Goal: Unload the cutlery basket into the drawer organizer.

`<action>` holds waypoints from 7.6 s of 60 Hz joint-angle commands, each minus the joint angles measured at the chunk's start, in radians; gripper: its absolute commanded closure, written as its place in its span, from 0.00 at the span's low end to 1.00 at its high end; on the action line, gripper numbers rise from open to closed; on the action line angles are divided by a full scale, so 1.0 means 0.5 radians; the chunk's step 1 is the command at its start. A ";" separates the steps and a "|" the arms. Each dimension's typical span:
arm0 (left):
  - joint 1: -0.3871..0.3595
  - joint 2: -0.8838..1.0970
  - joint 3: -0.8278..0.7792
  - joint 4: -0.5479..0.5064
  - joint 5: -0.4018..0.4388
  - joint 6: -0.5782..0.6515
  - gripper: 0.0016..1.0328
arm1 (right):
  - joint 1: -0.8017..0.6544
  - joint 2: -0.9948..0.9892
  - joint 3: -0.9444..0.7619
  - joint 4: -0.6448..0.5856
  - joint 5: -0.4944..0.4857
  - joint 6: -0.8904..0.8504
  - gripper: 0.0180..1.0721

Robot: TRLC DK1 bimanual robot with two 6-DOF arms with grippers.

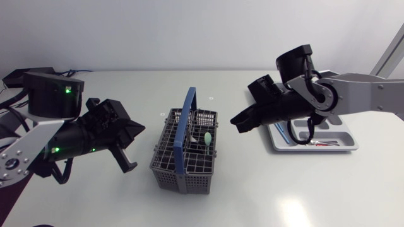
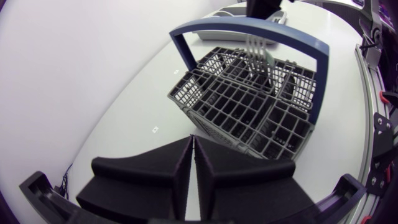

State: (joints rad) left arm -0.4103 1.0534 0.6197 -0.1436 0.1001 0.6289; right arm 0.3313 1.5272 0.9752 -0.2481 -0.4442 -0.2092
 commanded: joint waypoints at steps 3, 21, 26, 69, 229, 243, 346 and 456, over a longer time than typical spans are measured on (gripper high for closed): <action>-0.091 -0.134 -0.120 -0.062 0.014 -0.027 0.94 | -0.028 0.191 0.163 0.055 -0.014 0.066 0.95; -0.238 -0.254 -0.255 -0.167 0.042 -0.064 0.94 | -0.061 0.538 0.489 0.101 -0.020 0.136 0.95; -0.266 -0.245 -0.248 -0.225 0.116 -0.064 0.94 | -0.064 0.615 0.565 0.097 -0.020 0.152 0.95; -0.253 -0.174 0.009 -0.474 0.217 0.015 0.94 | -0.037 0.931 0.912 -0.034 -0.090 0.204 0.95; 0.382 0.249 0.331 -0.510 0.831 0.160 0.95 | 0.025 -0.530 -0.205 -0.142 -0.090 0.053 0.80; 0.146 0.188 0.353 -0.627 0.831 0.025 0.95 | 0.292 -0.536 -0.196 -0.145 -0.044 0.106 0.69; 0.121 0.151 0.285 -0.707 0.800 0.058 0.95 | 0.758 0.237 0.255 0.048 0.284 0.195 0.95; 0.020 0.286 0.368 -0.639 0.781 -0.012 0.95 | 0.071 -1.070 -0.021 -0.550 0.226 0.130 0.95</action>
State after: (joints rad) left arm -0.3920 1.1759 0.7906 -0.4725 0.4927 0.6468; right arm 0.4374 1.0203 1.0325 -0.4992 -0.3401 -0.0910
